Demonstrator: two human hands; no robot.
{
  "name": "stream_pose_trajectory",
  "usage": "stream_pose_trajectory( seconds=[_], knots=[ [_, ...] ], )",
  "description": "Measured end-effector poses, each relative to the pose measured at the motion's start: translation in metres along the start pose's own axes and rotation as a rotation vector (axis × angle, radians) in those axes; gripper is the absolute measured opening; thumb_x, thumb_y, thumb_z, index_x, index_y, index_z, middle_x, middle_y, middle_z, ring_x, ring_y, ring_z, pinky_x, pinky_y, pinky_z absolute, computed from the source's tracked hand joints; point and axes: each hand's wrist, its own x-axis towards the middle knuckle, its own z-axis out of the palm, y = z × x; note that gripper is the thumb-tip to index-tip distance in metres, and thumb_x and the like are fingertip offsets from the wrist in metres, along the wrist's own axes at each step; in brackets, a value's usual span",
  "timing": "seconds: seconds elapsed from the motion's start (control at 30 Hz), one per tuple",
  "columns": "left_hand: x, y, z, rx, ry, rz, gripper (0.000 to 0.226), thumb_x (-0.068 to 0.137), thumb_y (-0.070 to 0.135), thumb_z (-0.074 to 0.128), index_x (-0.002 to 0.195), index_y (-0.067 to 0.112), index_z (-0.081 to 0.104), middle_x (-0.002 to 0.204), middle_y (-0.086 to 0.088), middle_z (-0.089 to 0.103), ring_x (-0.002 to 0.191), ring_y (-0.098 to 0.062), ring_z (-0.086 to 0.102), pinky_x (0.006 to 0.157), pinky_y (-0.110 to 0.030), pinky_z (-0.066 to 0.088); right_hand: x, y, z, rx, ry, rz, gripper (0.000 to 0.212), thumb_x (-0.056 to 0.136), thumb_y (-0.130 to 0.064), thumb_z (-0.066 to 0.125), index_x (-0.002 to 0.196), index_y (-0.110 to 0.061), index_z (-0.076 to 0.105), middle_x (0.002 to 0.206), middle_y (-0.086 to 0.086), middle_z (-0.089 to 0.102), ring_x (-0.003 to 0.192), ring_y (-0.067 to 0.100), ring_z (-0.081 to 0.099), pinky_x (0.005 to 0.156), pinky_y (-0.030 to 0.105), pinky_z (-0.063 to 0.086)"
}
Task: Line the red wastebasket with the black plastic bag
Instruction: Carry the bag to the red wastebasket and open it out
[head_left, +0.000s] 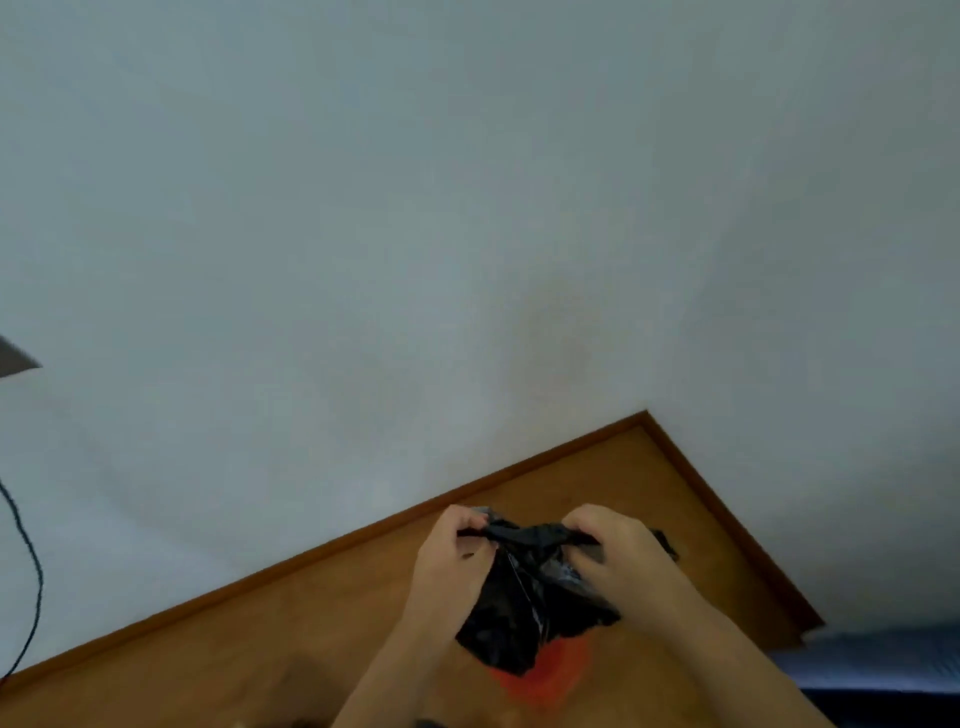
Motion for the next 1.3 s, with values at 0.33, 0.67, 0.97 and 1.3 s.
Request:
stream_pose_trajectory(
  seconds=[0.33,0.67,0.97,1.3],
  knots=[
    [0.040,0.016,0.058,0.368,-0.653,0.235,0.018,0.085,0.027,0.063,0.092,0.042,0.055,0.107,0.017,0.050,0.094,0.005,0.055,0.079,-0.010,0.043,-0.042,0.026,0.010,0.103,0.273,0.328,0.023,0.083,0.001,0.054,0.097,-0.013,0.064,0.089,-0.009,0.055,0.085,0.004,0.054,0.071,0.003,0.037],
    [0.050,0.005,0.046,0.321,-1.109,-0.016,0.014,0.090,0.027,0.054,0.093,0.035,0.065,0.094,0.014,0.067,0.086,0.000,0.063,0.082,-0.023,0.051,-0.065,-0.040,0.073,0.113,0.575,0.640,0.049,0.084,0.007,0.050,0.121,-0.025,0.057,0.096,-0.005,0.059,0.090,0.011,0.057,0.076,0.021,0.046],
    [0.044,0.009,0.022,0.312,-1.154,0.088,0.011,0.088,0.015,0.059,0.080,0.017,0.066,0.082,-0.004,0.066,0.080,-0.019,0.062,0.078,-0.041,0.052,-0.065,-0.080,0.111,0.163,0.715,0.756,0.038,0.081,-0.008,0.059,0.114,-0.027,0.059,0.098,-0.009,0.054,0.094,0.010,0.054,0.079,0.020,0.046],
    [0.006,-0.007,0.035,0.372,-1.126,0.268,0.021,0.088,0.011,0.059,0.084,0.031,0.064,0.092,0.010,0.066,0.087,0.003,0.059,0.077,-0.012,0.046,-0.101,-0.036,0.104,-0.123,0.333,0.713,0.073,0.076,-0.047,0.062,0.137,-0.028,0.028,0.143,-0.008,0.029,0.137,0.015,0.009,0.111,0.044,-0.008]
  ],
)
